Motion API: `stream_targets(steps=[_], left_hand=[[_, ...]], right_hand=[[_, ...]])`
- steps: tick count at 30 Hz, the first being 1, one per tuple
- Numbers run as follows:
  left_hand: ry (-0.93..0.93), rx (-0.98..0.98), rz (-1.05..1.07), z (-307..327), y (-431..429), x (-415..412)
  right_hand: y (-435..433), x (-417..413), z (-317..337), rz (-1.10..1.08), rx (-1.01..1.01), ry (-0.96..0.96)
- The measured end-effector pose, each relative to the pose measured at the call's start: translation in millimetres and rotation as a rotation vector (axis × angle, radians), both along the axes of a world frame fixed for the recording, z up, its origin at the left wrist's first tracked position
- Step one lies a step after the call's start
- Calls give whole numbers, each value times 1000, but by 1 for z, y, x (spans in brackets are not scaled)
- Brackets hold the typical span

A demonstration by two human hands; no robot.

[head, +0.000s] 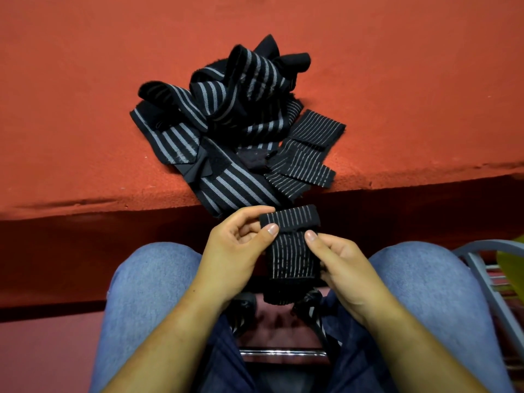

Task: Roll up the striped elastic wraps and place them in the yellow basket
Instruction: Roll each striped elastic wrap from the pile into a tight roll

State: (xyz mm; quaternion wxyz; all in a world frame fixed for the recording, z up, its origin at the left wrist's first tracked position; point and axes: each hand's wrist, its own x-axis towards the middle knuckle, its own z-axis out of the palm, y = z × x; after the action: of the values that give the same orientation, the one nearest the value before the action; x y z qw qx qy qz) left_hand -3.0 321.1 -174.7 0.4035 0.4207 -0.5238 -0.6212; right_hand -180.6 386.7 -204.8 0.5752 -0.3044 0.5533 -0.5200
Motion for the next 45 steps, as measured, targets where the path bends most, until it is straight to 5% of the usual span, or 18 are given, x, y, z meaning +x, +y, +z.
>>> stream_targets(steps=[16,20,31,45], left_hand=[[-166,-277,-60,-2,0,1],[-212,-321,-77,-5,0,1],[-72,10,-75,0,2,-2],[-97,28,-91,-7,1,0]], right_hand=[[-3,-2,8,-96,60,-312],[0,-2,9,-43,-13,-210],[0,-2,4,-88,-78,-89],[1,0,3,-46,-81,-16]])
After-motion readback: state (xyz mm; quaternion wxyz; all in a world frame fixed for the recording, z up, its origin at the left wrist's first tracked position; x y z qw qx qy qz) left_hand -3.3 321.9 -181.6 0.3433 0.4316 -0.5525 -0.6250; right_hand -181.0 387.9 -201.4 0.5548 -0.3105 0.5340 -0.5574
